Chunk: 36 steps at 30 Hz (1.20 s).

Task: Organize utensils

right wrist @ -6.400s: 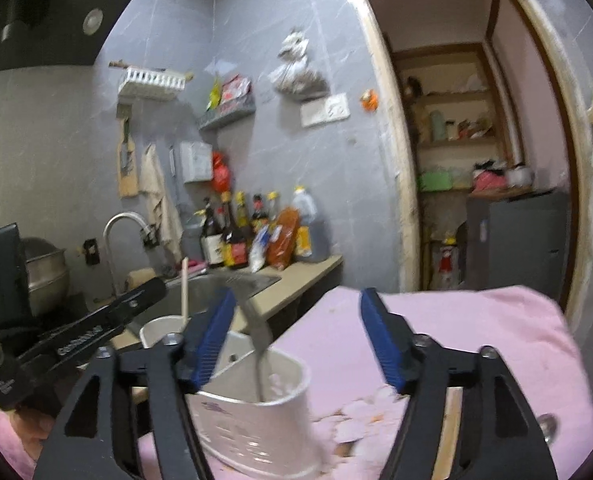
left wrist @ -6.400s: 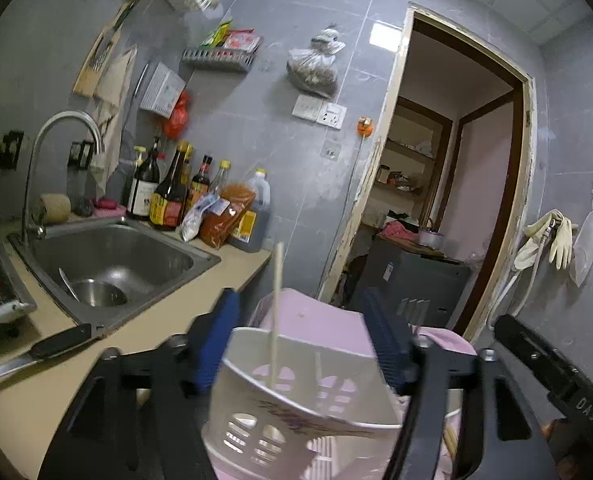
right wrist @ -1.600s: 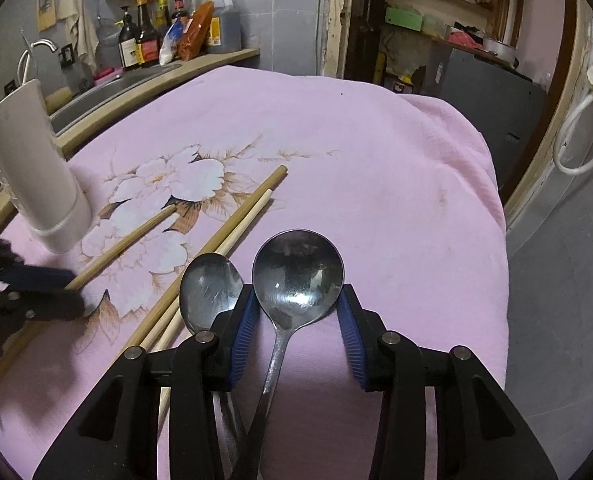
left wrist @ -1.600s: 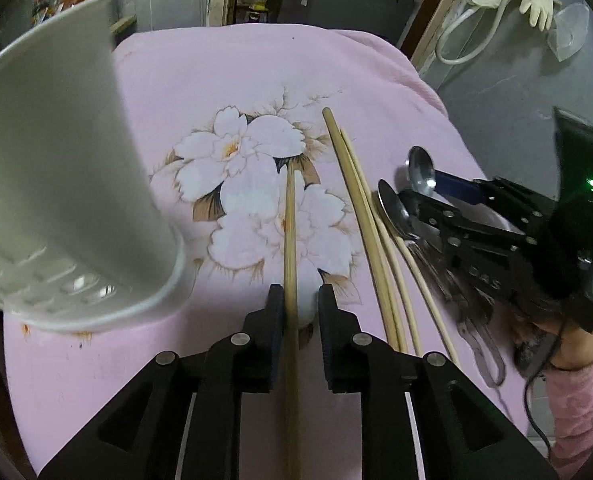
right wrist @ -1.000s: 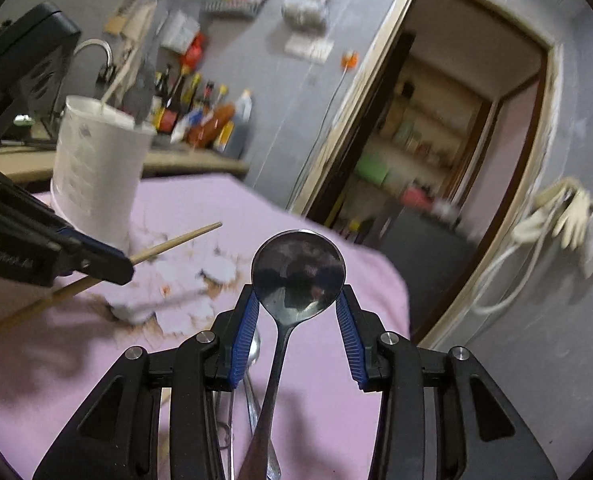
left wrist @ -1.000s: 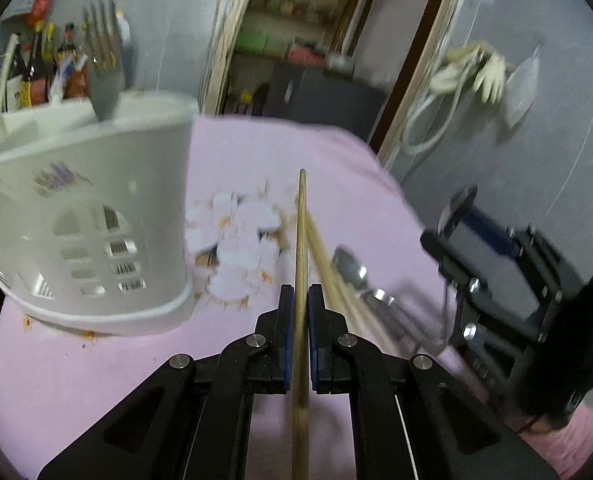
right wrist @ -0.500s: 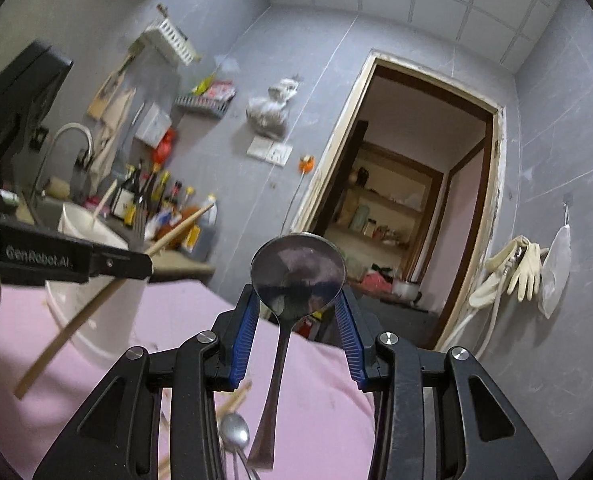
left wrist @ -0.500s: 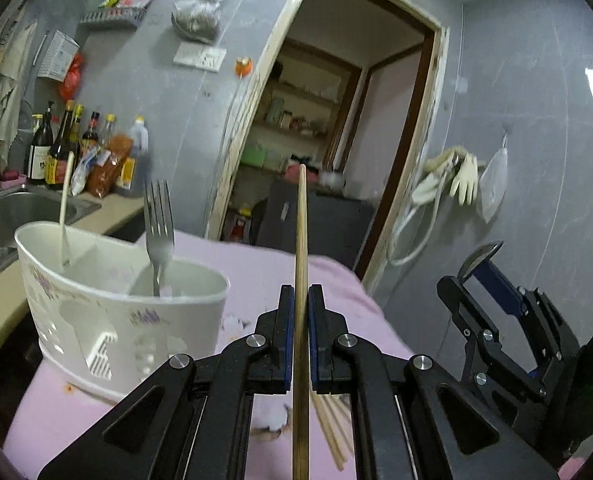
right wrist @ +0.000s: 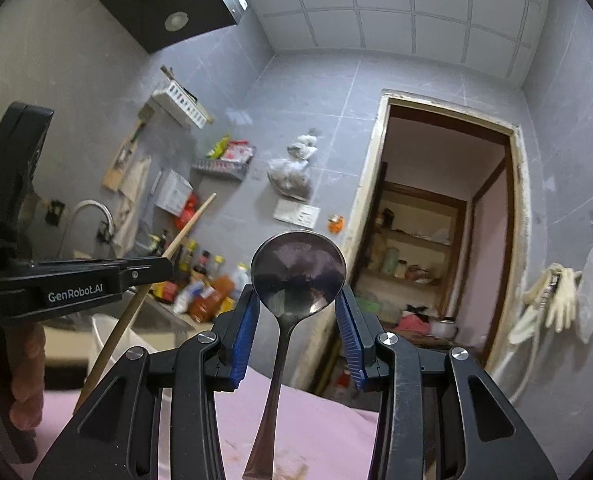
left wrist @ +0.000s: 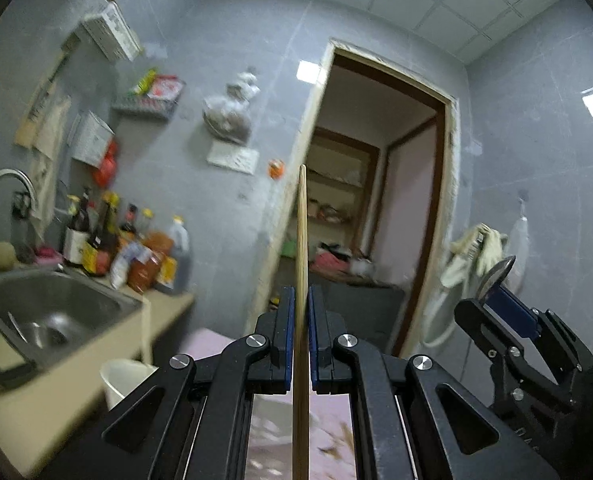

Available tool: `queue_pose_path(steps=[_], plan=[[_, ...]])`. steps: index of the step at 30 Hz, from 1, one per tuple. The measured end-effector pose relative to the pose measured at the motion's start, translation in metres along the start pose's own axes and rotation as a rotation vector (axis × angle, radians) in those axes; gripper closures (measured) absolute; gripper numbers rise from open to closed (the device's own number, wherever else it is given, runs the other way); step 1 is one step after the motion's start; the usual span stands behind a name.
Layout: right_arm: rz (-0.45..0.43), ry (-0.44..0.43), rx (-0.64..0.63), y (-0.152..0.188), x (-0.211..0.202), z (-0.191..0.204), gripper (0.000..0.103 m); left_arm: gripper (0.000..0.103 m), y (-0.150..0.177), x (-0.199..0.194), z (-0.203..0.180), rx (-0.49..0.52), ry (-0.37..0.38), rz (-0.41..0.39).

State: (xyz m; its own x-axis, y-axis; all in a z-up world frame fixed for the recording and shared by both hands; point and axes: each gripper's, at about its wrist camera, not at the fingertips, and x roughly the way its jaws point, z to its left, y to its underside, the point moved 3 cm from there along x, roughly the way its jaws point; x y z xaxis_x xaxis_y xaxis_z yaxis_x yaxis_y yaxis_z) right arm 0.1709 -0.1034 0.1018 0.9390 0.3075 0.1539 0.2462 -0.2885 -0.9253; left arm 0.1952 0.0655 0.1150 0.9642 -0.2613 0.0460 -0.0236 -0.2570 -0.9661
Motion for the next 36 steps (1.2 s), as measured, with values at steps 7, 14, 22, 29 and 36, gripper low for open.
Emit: queue_pose_path(steps=[7,14,22,29,36], plan=[[0.001,-0.13,0.205,-0.022,0.047,0.008,0.066,0.098,-0.03,0.011,0.07,-0.108,-0.048,-0.037],[-0.005,-0.162,0.271,-0.02,0.088,0.022,0.066,0.098,-0.038,0.027,0.118,-0.142,-0.173,-0.11],[0.044,-0.154,0.328,0.019,0.121,0.03,0.066,0.098,-0.011,0.056,0.138,-0.147,-0.31,-0.124],[0.045,-0.121,0.298,0.039,0.121,0.037,0.077,0.099,0.02,0.056,0.129,-0.114,-0.331,-0.105],[0.071,-0.174,0.28,0.045,0.116,0.043,0.088,0.098,0.037,0.059,0.117,-0.096,-0.298,-0.052]])
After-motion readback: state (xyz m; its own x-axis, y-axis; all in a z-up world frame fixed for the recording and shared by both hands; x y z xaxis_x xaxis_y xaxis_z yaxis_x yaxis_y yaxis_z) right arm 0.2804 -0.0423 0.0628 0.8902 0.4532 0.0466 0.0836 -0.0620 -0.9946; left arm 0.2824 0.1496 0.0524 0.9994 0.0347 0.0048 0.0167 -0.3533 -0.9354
